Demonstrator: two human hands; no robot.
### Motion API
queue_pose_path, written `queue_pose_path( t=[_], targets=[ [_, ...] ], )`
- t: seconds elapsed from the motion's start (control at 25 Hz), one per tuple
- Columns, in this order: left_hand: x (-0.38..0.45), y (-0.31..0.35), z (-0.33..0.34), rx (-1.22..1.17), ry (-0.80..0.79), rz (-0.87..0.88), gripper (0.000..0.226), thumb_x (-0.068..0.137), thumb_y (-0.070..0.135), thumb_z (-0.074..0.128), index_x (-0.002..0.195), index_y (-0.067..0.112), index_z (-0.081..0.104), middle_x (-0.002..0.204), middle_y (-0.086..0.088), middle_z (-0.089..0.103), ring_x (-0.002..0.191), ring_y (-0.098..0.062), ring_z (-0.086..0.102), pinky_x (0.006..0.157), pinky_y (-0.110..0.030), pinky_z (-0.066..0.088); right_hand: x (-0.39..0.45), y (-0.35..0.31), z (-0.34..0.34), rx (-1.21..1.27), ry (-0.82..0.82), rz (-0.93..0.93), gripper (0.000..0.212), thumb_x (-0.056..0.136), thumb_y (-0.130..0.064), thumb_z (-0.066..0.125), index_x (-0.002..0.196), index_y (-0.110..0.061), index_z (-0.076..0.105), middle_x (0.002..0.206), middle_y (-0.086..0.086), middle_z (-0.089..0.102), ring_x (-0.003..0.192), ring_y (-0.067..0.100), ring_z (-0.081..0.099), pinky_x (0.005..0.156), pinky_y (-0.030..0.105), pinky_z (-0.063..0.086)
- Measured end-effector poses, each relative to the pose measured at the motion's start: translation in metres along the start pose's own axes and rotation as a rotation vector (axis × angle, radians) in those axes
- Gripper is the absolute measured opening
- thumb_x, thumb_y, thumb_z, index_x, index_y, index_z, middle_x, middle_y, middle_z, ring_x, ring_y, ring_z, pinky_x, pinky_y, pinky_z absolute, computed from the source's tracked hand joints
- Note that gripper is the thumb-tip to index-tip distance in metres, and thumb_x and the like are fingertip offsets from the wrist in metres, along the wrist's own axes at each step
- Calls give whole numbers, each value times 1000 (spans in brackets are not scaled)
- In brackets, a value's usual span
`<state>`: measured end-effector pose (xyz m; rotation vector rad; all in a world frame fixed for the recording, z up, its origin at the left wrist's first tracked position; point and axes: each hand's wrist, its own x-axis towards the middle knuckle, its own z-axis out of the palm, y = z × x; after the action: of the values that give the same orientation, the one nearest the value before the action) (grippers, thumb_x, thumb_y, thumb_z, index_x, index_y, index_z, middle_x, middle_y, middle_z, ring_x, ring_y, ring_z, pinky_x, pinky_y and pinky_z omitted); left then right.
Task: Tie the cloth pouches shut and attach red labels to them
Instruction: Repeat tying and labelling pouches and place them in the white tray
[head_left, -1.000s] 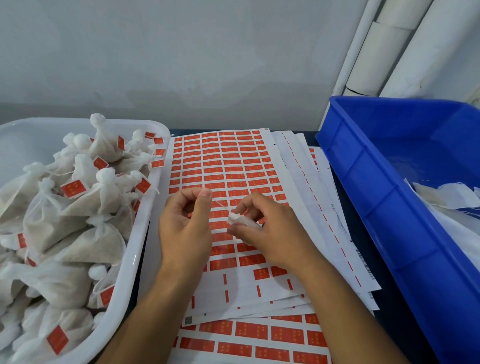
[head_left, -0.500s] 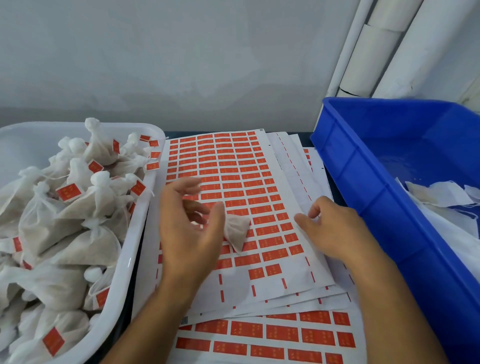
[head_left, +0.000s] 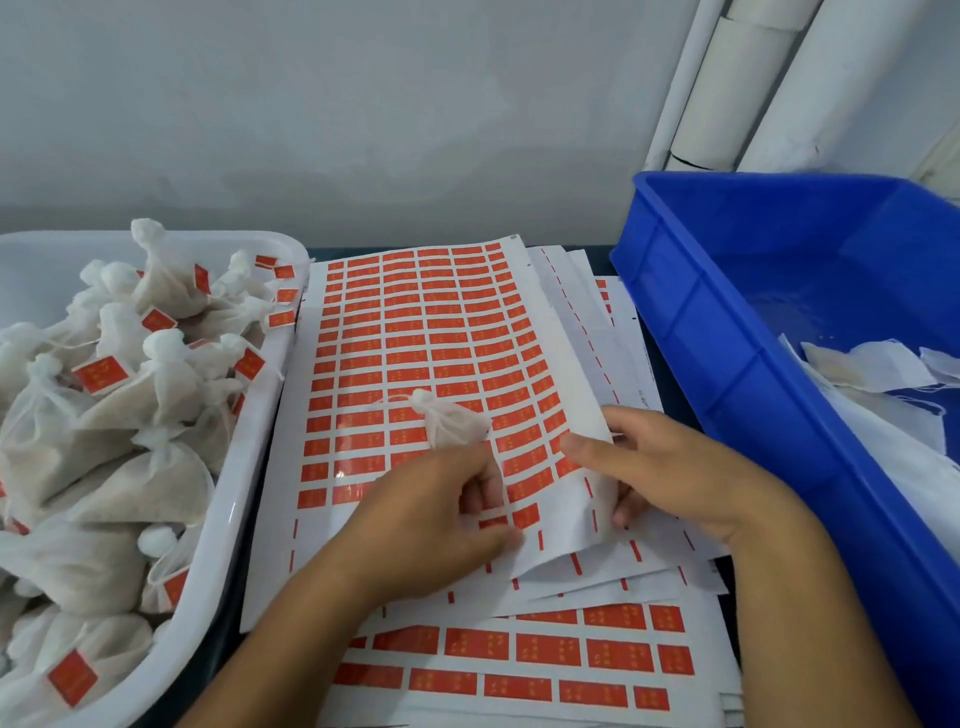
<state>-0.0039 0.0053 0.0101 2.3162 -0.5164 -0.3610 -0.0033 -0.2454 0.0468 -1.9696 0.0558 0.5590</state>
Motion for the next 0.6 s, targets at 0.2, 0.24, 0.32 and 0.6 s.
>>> queue_pose_path(
  t=[0.2,0.24,0.32,0.6],
  targets=[
    [3,2,-2,-95,147,-11,22,86,52,75,87,35,61,96,36,62,89,9,61,65,-12,51,-14,-10,3,29,-241,-61,57,77,-68,67,127,-39,62,116,-16,75,98,16,76,67,18,58],
    [3,2,-2,-97,155,-4,20,87,51,74,87,35,61,95,34,62,88,8,61,66,-12,51,-14,-11,7,-6,-269,-52,61,76,-69,66,128,-39,59,115,-18,75,98,16,76,70,20,59],
    [2,1,-3,-103,144,8,20,88,53,72,88,36,61,94,32,63,89,7,61,69,-14,54,-12,-11,12,-46,-307,-56,55,80,-64,66,127,-38,56,111,-19,75,99,15,76,74,23,61],
    [-4,2,-13,-109,38,74,35,85,71,59,87,36,58,104,28,64,98,3,62,79,-20,59,-12,-16,16,2,-195,-87,33,80,-53,65,111,-63,58,107,-37,68,104,-12,64,70,9,54]
  ],
)
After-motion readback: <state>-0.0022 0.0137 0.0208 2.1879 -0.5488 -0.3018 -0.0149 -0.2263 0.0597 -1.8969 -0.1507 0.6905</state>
